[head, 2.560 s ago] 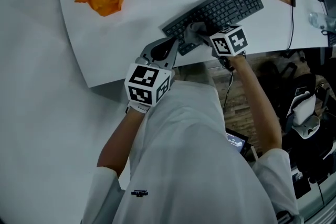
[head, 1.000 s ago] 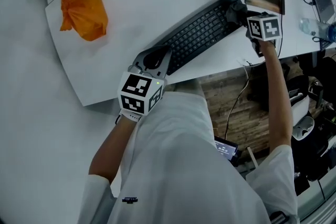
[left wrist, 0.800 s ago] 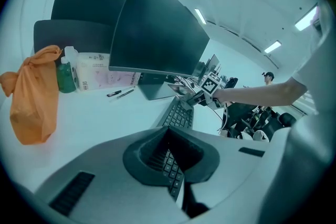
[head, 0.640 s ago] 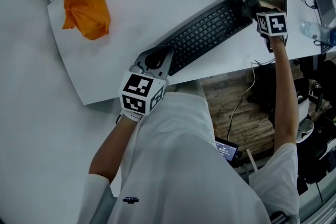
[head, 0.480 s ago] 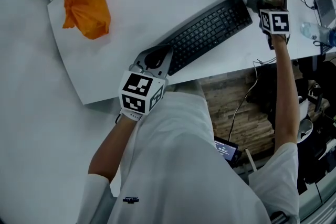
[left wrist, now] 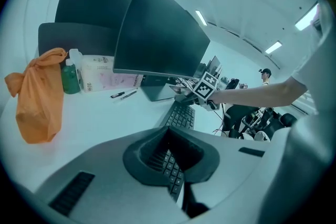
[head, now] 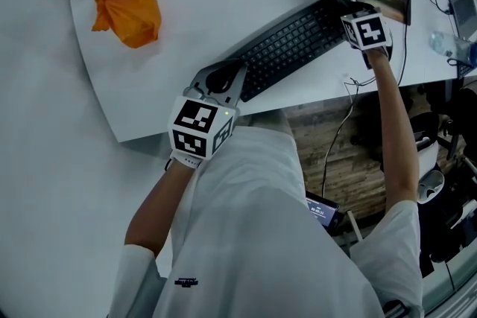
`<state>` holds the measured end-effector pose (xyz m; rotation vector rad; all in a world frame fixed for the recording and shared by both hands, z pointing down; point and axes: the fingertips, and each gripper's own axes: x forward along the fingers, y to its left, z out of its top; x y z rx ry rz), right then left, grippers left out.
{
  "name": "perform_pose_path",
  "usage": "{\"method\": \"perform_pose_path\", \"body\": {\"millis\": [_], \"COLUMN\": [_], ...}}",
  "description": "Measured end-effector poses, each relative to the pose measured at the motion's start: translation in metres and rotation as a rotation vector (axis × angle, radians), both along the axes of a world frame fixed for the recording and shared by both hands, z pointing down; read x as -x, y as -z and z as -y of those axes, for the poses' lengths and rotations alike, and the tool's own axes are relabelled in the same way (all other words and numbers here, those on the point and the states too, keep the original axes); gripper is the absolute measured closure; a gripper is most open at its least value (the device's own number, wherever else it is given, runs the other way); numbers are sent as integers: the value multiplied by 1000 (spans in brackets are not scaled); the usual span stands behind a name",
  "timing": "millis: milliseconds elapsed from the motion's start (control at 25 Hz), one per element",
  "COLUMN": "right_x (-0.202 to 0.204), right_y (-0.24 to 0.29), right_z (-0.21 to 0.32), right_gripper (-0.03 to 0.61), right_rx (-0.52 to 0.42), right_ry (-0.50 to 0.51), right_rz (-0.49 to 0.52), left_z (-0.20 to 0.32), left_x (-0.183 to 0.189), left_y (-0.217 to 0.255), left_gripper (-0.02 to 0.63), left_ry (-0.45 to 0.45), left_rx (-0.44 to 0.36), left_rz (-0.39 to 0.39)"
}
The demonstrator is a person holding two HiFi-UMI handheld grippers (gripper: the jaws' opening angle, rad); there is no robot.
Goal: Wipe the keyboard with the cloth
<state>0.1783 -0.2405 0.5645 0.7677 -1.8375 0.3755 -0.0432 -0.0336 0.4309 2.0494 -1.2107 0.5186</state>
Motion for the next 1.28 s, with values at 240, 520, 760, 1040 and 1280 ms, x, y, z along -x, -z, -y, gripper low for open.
{"method": "perform_pose_path", "body": {"millis": [240, 520, 760, 1040, 1280], "right_x": [19, 37, 54, 74, 95], "right_y": [0, 1, 2, 1, 1], "right_z": [-16, -40, -63, -87, -110], "right_gripper": [552, 552, 553, 554, 554], "right_rx": [39, 71, 109, 126, 152], "right_ry": [27, 43, 24, 40, 84], "right_rz": [33, 59, 120, 141, 149], "left_z": [-10, -17, -29, -46, -55], "left_x": [2, 0, 6, 13, 17], "left_y": [0, 5, 5, 5, 6], "left_gripper": [595, 595, 595, 595, 595], "left_ry": [3, 8, 17, 36, 54], "left_rx": [3, -3, -14, -16, -27], "left_rz": [1, -2, -3, -5, -8]}}
